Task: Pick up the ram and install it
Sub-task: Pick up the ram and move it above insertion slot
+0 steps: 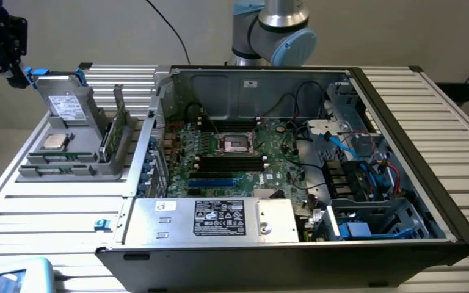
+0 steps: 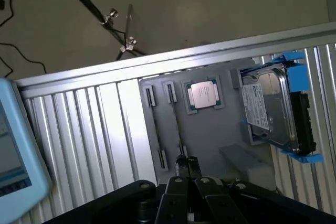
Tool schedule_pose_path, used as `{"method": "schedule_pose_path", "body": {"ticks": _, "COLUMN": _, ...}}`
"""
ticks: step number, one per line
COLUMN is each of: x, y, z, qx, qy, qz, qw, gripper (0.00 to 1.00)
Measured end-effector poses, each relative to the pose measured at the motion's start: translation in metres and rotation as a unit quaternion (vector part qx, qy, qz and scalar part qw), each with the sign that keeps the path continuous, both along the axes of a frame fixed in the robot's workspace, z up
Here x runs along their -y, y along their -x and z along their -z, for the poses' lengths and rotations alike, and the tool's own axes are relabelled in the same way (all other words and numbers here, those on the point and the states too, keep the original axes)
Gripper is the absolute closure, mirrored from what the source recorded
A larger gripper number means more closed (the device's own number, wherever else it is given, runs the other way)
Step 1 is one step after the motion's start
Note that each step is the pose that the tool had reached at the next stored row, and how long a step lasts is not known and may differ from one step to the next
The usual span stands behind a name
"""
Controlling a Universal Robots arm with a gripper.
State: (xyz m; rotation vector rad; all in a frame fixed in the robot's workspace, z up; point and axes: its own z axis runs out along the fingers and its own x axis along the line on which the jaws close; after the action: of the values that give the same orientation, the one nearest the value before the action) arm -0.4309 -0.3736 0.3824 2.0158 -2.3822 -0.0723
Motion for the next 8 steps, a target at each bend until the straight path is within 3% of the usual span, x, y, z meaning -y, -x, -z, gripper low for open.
{"method": "schedule_pose_path", "body": {"ticks": 4, "x": 0.0000, "y": 0.0001, "z": 0.0000, "qx": 0.0000, "qy": 0.0009, "qz": -0.036, "qw": 0.9994, "gripper": 0.89}}
{"method": "schedule_pose_path", "body": {"ticks": 8, "x": 0.0000, "y": 0.0001, "z": 0.0000, "qx": 0.0000, "qy": 0.0009, "qz": -0.037, "qw": 0.9993, "gripper": 0.89}}
